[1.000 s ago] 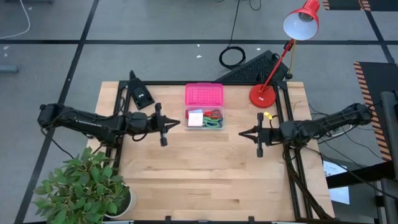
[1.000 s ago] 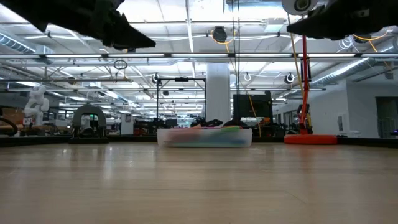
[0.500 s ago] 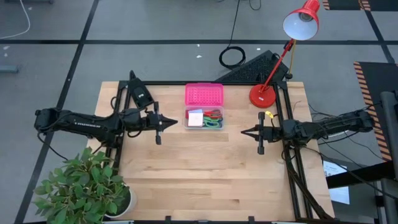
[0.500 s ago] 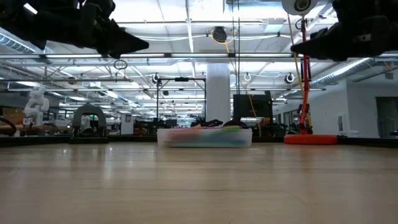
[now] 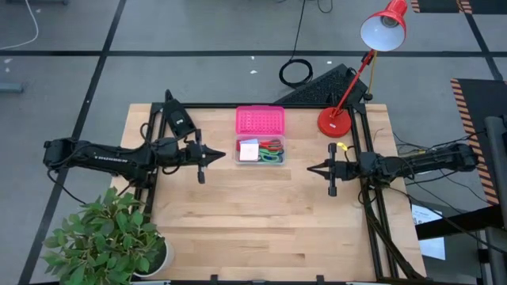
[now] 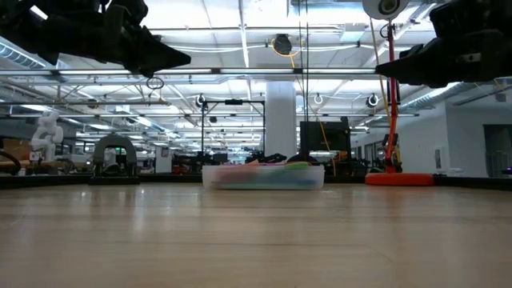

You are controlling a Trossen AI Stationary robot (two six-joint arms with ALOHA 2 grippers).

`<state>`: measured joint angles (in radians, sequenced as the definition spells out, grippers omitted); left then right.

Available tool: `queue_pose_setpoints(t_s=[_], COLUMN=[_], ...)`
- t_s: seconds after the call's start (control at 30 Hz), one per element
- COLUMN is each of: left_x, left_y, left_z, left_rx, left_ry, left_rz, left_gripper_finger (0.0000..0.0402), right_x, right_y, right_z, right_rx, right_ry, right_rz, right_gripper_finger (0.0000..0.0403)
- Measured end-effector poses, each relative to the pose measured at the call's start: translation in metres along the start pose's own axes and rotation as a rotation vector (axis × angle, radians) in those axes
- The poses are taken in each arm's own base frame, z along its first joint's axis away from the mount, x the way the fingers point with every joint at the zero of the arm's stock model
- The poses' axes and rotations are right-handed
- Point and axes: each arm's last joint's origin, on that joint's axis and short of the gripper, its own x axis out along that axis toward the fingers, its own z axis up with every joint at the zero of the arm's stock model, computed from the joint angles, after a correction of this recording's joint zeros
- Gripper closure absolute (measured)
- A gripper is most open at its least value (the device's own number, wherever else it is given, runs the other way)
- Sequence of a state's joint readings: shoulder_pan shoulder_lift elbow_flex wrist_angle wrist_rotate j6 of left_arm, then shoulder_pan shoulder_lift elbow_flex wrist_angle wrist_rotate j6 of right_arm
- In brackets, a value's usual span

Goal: Pack school essentials
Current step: Return to Home Position

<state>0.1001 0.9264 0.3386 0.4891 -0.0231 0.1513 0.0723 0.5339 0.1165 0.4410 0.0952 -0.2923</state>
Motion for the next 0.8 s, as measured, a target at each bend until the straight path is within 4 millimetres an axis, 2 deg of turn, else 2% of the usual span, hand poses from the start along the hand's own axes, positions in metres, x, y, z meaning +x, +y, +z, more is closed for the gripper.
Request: queue_pose_setpoints(t_s=[0.43, 0.53, 0.67, 0.8], left_x=[0.0, 0.0, 0.0, 0.0], left_y=[-0.0007, -0.0006, -0.0006, -0.0006], left_z=[0.0001, 0.0002, 0.0002, 0.0002], left_rx=[-0.004, -0.006, -0.006, -0.006], left_ry=[-0.004, -0.004, -0.005, -0.005], left_rz=[-0.023, -0.022, -0.022, -0.022], left_gripper_finger=[0.0392, 0.0393, 0.0397, 0.0391], right_x=[-0.002, -0.0031, -0.0042, -0.0052], right_y=[0.0014, 0.0029, 0.0011, 0.0009], right_z=[-0.0005, -0.006, -0.001, -0.0006], right_rx=[0.043, 0.043, 0.033, 0.025], right_ry=[-0.001, -0.011, -0.089, -0.094], right_rz=[0.05, 0.05, 0.022, 0.019], right_gripper_finger=[0.0403, 0.0403, 0.0403, 0.0403])
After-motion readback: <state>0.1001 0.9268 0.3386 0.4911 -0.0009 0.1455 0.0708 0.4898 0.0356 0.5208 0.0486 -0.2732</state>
